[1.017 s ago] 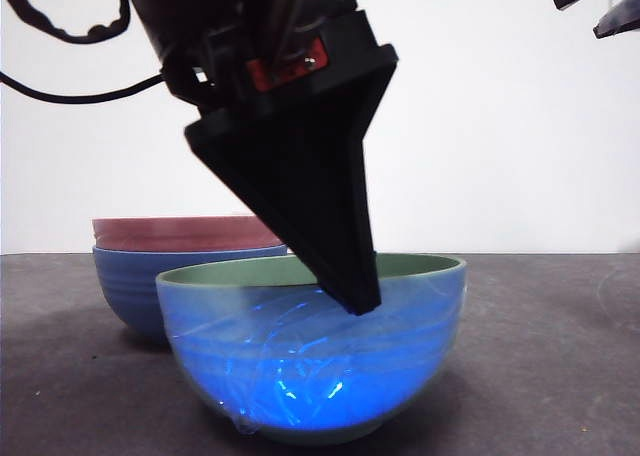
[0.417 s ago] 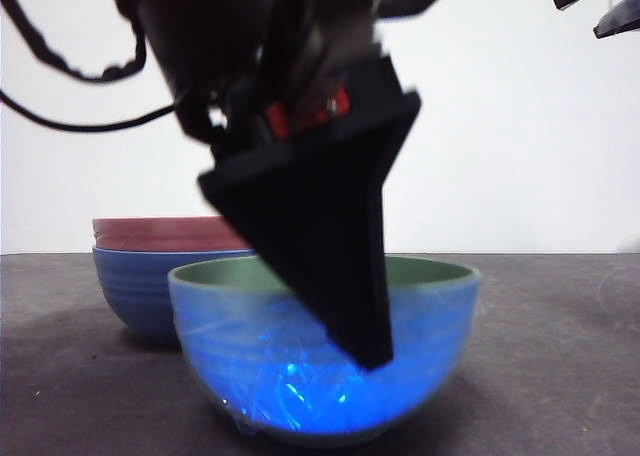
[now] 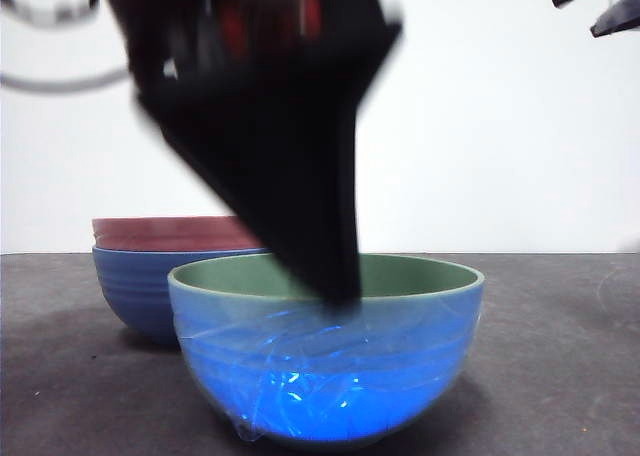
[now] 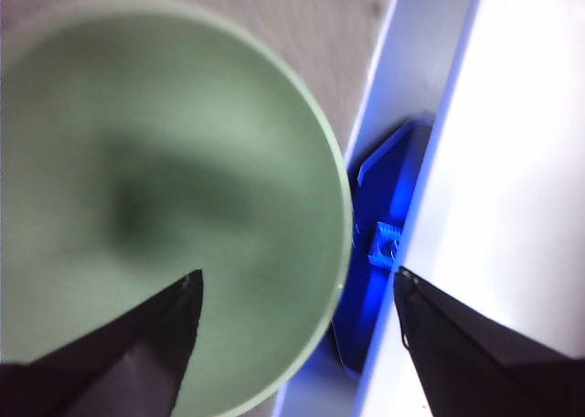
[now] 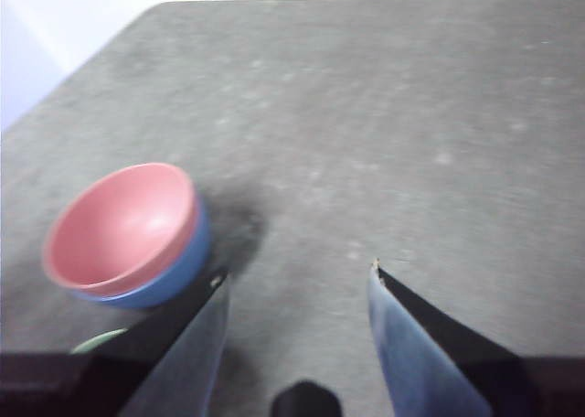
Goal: Pick up the green bowl on the top,put the green bowl on the left,pick up the red bowl in the middle,put the red bowl on the right
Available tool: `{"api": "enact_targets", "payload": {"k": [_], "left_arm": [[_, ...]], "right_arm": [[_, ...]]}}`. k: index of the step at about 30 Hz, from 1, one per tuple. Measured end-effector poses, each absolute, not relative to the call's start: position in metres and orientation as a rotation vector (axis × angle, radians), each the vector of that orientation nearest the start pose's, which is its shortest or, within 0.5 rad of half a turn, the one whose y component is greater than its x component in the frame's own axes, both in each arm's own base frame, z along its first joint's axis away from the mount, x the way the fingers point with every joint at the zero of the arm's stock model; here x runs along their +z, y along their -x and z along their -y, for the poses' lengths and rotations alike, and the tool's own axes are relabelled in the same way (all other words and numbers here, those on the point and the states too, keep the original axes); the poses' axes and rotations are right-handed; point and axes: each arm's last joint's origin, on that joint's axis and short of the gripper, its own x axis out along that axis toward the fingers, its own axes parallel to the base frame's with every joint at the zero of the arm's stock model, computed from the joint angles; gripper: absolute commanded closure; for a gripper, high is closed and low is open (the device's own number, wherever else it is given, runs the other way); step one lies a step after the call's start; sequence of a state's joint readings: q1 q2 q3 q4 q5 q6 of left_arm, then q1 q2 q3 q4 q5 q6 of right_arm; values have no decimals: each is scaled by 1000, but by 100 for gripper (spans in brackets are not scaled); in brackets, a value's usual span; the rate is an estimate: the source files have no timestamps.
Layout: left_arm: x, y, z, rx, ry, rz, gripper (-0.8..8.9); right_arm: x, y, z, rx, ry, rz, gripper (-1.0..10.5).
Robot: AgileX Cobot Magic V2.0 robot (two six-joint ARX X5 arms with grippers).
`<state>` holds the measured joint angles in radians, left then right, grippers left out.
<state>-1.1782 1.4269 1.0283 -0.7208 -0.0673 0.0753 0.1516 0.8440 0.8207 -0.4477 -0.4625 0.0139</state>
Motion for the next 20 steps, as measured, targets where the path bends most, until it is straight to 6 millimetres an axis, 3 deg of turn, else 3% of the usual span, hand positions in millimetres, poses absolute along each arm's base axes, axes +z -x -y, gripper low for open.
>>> {"api": "enact_targets", "payload": {"k": [5,10,14,20], "left_arm": [[294,-102,235,-987,-647,-748,467],[335,-96,201,-856,-567,-581,468],[350,-101,166,-753,-499,-579,468],[352,-114,113,-522,-451,-696,468]], "right_arm": [[314,-169,-50,690,-81,-467,697],[320,-172,-69,795,-34,-474,697],[334,-177,-90,894,21,-462,697],[348,-196,-134,1047,138,-569,697]]}}
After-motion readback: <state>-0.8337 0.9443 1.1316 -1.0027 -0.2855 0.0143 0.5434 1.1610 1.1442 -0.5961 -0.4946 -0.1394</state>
